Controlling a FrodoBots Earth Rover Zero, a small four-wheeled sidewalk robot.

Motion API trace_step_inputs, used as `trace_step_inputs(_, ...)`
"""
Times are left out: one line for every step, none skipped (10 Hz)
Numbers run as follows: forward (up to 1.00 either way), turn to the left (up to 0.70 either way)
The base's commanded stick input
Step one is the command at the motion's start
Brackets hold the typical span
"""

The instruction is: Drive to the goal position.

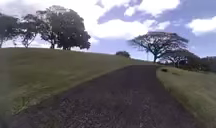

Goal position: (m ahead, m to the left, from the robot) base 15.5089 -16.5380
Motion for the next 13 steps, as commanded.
trace_step_inputs(0.5,0.0)
trace_step_inputs(0.5,0.0)
trace_step_inputs(0.5,0.0)
trace_step_inputs(0.5,0.0)
trace_step_inputs(0.5,0.0)
trace_step_inputs(0.5,0.0)
trace_step_inputs(0.5,0.0)
trace_step_inputs(0.5,0.0)
trace_step_inputs(0.5,0.0)
trace_step_inputs(0.5,0.0)
trace_step_inputs(0.5,0.0)
trace_step_inputs(0.5,0.0)
trace_step_inputs(0.5,0.0)
